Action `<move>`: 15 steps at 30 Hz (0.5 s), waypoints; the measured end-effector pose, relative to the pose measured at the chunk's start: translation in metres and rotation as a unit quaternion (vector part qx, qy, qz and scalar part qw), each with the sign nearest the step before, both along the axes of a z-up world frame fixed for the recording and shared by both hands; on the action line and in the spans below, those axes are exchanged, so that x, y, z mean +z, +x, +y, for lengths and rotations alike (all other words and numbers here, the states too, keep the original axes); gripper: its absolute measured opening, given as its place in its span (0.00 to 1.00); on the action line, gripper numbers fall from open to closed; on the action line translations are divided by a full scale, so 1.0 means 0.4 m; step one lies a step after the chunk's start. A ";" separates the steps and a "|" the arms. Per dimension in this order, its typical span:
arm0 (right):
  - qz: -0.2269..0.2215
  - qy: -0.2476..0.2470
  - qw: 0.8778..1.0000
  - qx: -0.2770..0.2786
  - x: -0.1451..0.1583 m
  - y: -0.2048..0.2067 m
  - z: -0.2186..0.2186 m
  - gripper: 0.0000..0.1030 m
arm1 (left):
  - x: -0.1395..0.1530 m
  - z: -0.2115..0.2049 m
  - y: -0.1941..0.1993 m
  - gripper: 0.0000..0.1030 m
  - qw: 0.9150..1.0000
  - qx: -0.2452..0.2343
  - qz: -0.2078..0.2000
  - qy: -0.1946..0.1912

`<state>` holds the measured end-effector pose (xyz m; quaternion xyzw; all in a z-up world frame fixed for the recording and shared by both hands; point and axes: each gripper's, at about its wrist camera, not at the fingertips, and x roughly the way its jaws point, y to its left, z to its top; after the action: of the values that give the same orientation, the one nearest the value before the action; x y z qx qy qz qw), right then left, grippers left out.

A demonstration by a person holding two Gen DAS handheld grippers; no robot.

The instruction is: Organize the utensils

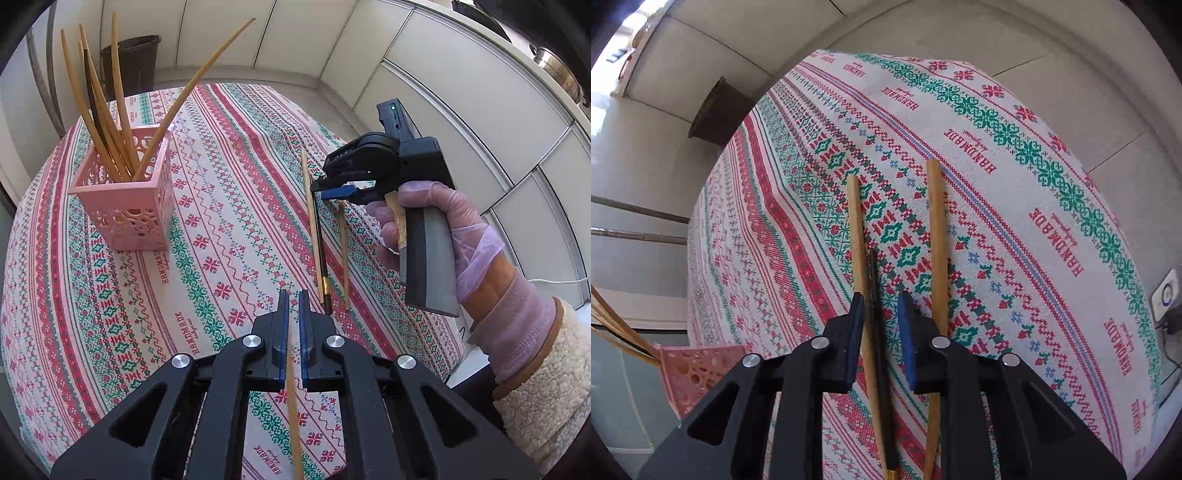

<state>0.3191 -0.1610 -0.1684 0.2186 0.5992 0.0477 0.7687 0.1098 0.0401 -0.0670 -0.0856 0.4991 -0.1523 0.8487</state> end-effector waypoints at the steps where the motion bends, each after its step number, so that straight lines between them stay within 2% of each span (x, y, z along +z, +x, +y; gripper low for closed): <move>1: 0.001 -0.003 1.000 -0.003 -0.001 0.000 0.001 0.13 | -0.001 0.001 0.000 0.05 1.000 0.000 0.001 0.000; 2: 0.002 0.008 1.000 -0.011 -0.003 0.000 -0.005 0.13 | -0.004 0.001 0.000 0.05 1.000 -0.001 0.003 0.000; 4: 0.015 0.062 0.998 -0.024 -0.020 0.005 -0.025 0.13 | -0.006 0.001 -0.001 0.05 1.000 -0.003 0.004 0.003; 5: 0.017 0.069 0.997 -0.031 -0.024 0.006 -0.034 0.10 | -0.006 0.003 -0.001 0.05 1.000 -0.003 0.004 0.004; 8: 0.012 0.047 0.999 -0.020 -0.018 0.007 -0.025 0.08 | -0.004 0.006 0.001 0.05 1.000 -0.001 0.003 0.000; 12: -0.005 -0.020 1.000 0.019 0.000 0.025 0.029 0.08 | -0.008 0.002 0.003 0.05 1.000 -0.003 0.006 0.009; 15: -0.008 -0.023 0.999 0.024 0.000 0.044 0.036 0.08 | -0.057 -0.005 0.019 0.09 0.999 -0.009 0.043 0.022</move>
<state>0.3368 -0.1465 -0.1685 0.1860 0.5991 0.0536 0.7769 0.1174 0.0380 -0.0897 -0.0694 0.5389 -0.1451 0.8269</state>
